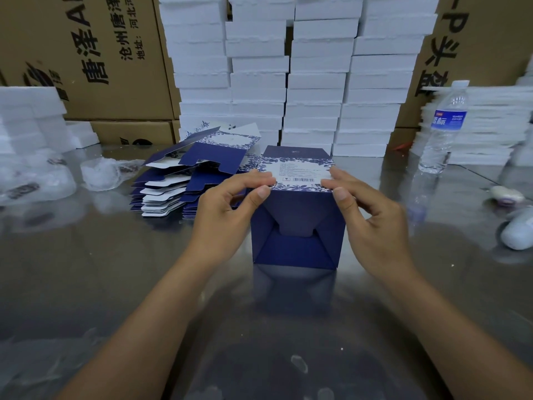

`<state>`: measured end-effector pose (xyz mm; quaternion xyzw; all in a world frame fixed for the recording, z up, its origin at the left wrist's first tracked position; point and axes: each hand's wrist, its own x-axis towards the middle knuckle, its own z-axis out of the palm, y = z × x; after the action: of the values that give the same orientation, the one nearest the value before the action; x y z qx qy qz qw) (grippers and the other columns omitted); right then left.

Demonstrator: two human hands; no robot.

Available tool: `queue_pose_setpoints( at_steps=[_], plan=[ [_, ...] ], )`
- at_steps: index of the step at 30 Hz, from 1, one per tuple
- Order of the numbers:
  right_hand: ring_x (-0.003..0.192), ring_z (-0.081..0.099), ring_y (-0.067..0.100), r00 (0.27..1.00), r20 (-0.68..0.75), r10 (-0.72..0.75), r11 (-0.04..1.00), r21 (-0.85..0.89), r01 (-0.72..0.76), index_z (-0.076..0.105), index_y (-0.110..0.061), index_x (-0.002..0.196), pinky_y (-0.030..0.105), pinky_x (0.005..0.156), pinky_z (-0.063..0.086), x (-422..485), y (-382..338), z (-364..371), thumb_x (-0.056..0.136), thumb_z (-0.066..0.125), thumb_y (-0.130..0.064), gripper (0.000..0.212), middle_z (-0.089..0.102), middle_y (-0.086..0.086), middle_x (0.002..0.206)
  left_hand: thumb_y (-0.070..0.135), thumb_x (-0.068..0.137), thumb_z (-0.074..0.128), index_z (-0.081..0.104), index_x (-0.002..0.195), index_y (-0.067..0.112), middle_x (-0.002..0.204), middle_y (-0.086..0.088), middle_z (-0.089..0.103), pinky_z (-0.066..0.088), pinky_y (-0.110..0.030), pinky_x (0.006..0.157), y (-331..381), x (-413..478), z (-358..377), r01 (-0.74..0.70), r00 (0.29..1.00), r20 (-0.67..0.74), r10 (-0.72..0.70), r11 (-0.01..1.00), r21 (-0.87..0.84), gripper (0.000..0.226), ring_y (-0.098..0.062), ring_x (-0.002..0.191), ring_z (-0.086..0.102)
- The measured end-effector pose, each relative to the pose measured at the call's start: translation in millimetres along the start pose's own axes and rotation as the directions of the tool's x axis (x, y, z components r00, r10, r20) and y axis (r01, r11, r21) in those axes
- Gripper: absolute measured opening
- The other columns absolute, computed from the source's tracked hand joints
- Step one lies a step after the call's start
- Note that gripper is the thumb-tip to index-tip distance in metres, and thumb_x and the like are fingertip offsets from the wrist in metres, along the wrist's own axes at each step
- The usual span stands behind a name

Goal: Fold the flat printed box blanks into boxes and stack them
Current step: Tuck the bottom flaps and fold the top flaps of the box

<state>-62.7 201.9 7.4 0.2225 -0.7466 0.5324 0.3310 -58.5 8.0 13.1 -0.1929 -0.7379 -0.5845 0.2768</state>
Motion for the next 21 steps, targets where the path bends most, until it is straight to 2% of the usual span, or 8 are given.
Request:
queue_pose_setpoints(
  at_steps=[2, 5, 8, 11, 13, 15, 18, 21],
  plan=[
    [0.118, 0.051, -0.004, 1.000, 0.018, 0.018, 1.000, 0.010, -0.018, 0.062, -0.043, 0.098, 0.021, 0.099, 0.043, 1.6, 0.8, -0.6, 0.087, 0.048, -0.039, 0.018, 0.059, -0.024, 0.114, 0.011, 0.093, 0.055, 0.067, 0.093, 0.033, 0.105, 0.020, 0.065, 0.044, -0.012, 0.088, 0.8, 0.6, -1.0, 0.004, 1.000, 0.012, -0.004, 1.000, -0.006, 0.025, 0.004, 0.115, 0.054],
    [0.116, 0.053, -0.003, 1.000, 0.018, 0.010, 1.000, 0.013, -0.010, 0.062, -0.043, 0.097, 0.016, 0.096, 0.043, 3.2, 1.6, -0.6, 0.086, 0.048, -0.040, 0.018, 0.061, -0.023, 0.111, 0.010, 0.093, 0.055, 0.068, 0.091, 0.033, 0.103, 0.021, 0.066, 0.043, -0.008, 0.085, 1.8, 1.4, -0.5, 0.012, 1.000, 0.009, -0.012, 1.000, -0.021, 0.025, 0.005, 0.115, 0.054],
    [0.113, 0.056, -0.004, 0.999, 0.003, 0.040, 0.994, 0.101, -0.041, 0.065, -0.040, 0.095, 0.015, 0.091, 0.046, 2.2, 3.0, -0.3, 0.082, 0.053, -0.041, 0.017, 0.064, -0.021, 0.109, 0.012, 0.092, 0.056, 0.068, 0.091, 0.032, 0.099, 0.026, 0.066, 0.041, -0.005, 0.082, 1.8, 1.5, -1.3, 0.009, 1.000, 0.003, -0.008, 0.999, -0.033, 0.023, 0.009, 0.113, 0.054],
    [0.109, 0.062, 0.004, 0.993, -0.038, 0.109, 0.968, 0.233, -0.097, 0.068, -0.038, 0.091, 0.030, 0.090, 0.051, 0.7, 6.6, -0.6, 0.078, 0.059, -0.040, 0.016, 0.070, -0.019, 0.102, 0.016, 0.092, 0.056, 0.069, 0.091, 0.033, 0.095, 0.033, 0.067, 0.042, -0.006, 0.082, -0.3, 1.4, -5.5, 0.036, 0.999, 0.003, -0.036, 0.997, -0.068, 0.022, 0.010, 0.112, 0.054],
    [0.107, 0.063, 0.006, 0.991, -0.036, 0.132, 0.963, 0.241, -0.119, 0.069, -0.040, 0.088, 0.041, 0.092, 0.052, 0.5, 8.4, -0.3, 0.077, 0.060, -0.042, 0.014, 0.071, -0.021, 0.097, 0.018, 0.090, 0.058, 0.069, 0.090, 0.034, 0.097, 0.031, 0.068, 0.044, -0.009, 0.087, -2.6, 2.6, -7.2, 0.062, 0.998, 0.001, -0.062, 0.994, -0.094, 0.020, 0.006, 0.113, 0.055],
    [0.107, 0.063, 0.007, 0.990, -0.034, 0.137, 0.962, 0.242, -0.124, 0.070, -0.041, 0.083, 0.044, 0.093, 0.051, 1.1, 9.2, 0.8, 0.078, 0.059, -0.043, 0.012, 0.071, -0.021, 0.097, 0.018, 0.088, 0.061, 0.070, 0.088, 0.034, 0.098, 0.026, 0.070, 0.046, -0.013, 0.089, -4.5, 3.3, -6.5, 0.076, 0.996, -0.031, -0.081, 0.989, -0.126, 0.018, 0.003, 0.112, 0.058],
    [0.108, 0.059, -0.001, 0.991, -0.046, 0.128, 0.974, 0.196, -0.117, 0.067, -0.048, 0.083, 0.033, 0.087, 0.052, 0.2, 10.1, 3.1, 0.078, 0.056, -0.050, 0.012, 0.065, -0.017, 0.115, 0.012, 0.083, 0.069, 0.070, 0.090, 0.033, 0.097, 0.022, 0.071, 0.048, -0.012, 0.079, -7.9, -0.6, -1.1, 0.050, 0.989, -0.129, -0.072, 0.984, -0.170, 0.021, 0.002, 0.101, 0.063],
    [0.114, 0.050, -0.008, 0.990, 0.037, 0.136, 0.988, 0.072, -0.139, 0.053, -0.056, 0.095, 0.020, 0.081, 0.047, -5.0, 11.7, 5.2, 0.068, 0.056, -0.065, 0.029, 0.033, -0.025, 0.141, 0.008, 0.078, 0.075, 0.064, 0.106, 0.037, 0.115, 0.018, 0.065, 0.049, -0.012, 0.077, -14.9, -6.5, 4.7, 0.054, 0.985, -0.157, -0.072, 0.992, -0.115, 0.042, 0.001, 0.107, 0.059]
  ],
)
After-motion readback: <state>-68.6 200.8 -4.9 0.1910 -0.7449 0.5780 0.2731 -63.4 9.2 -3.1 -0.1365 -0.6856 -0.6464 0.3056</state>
